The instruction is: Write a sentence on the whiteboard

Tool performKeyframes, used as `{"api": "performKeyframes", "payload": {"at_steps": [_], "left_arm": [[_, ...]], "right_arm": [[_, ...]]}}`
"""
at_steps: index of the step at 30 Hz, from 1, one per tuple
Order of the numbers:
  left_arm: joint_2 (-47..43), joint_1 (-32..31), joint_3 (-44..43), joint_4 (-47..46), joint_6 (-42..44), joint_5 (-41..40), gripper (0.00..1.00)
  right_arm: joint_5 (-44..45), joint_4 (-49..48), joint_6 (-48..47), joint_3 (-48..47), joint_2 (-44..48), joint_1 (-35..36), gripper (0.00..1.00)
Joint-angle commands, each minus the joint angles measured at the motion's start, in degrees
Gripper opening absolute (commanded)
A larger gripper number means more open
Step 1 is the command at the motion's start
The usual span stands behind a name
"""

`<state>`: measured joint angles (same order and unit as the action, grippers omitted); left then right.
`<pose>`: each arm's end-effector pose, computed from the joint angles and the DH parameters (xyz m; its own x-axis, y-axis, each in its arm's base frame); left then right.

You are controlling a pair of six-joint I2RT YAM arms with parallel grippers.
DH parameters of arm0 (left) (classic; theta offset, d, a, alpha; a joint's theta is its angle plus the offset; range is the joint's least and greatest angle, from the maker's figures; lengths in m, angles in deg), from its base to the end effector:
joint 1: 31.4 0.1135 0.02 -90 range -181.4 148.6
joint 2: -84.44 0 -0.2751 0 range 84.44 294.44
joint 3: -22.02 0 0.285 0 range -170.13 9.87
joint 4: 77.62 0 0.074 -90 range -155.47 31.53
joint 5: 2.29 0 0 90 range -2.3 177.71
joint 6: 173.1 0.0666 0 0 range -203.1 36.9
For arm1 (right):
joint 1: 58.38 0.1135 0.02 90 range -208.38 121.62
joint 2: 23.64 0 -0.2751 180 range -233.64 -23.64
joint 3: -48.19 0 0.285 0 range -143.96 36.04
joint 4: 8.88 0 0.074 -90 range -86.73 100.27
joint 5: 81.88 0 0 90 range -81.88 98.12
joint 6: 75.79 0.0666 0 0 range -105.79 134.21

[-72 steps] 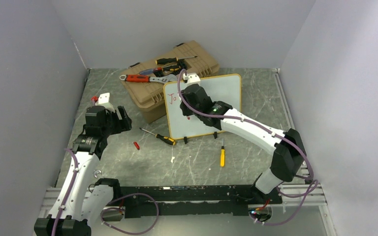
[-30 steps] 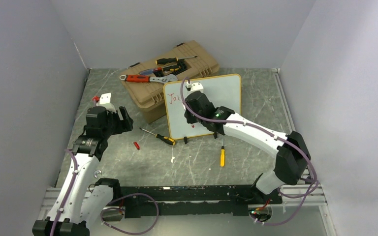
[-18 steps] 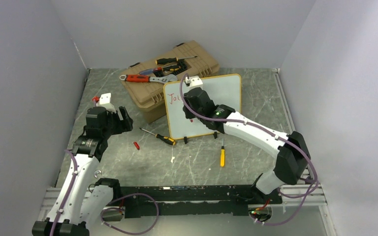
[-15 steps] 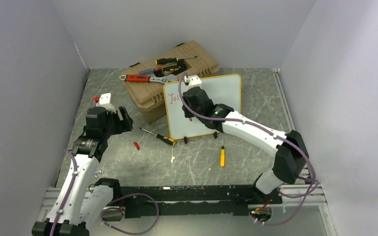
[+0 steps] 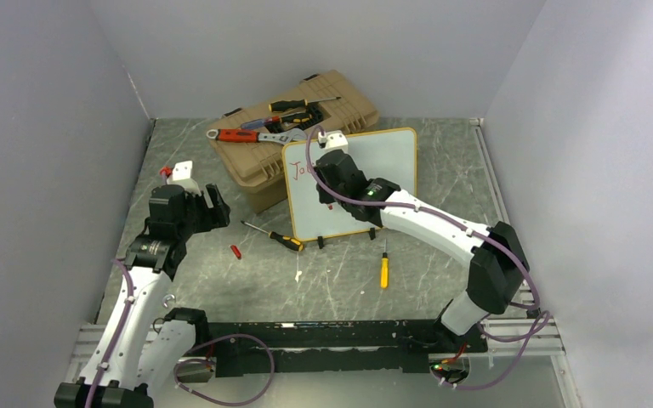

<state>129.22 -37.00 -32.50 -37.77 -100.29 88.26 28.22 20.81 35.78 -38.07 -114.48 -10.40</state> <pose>0.2261 -0.0228 0.2850 -0.5082 -0.2471 -0.8250 -0.0464 0.9644 -0.2603 0.2988 0.2974 0.2889 -0.5371 -0.0804 -0.8397 -0.3334 0.9346 0.1239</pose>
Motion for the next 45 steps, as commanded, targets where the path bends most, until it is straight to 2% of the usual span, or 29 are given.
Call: {"api": "performKeyframes", "payload": {"at_steps": [1, 18, 45], "left_arm": [[-0.20, -0.36, 0.09, -0.66, 0.93, -0.38, 0.80], [0.58, -1.16, 0.09, -0.82, 0.89, -0.04, 0.80], [-0.39, -2.44, 0.09, -0.61, 0.90, -1.17, 0.80]], "right_arm": [[0.89, 1.32, 1.55, -0.89, -0.31, -0.35, 0.00], [-3.06, 1.84, 4.28, 4.75, 1.13, 0.41, 0.00], [-6.62, 0.63, 1.55, 2.31, -0.42, 4.16, 0.00]]}}
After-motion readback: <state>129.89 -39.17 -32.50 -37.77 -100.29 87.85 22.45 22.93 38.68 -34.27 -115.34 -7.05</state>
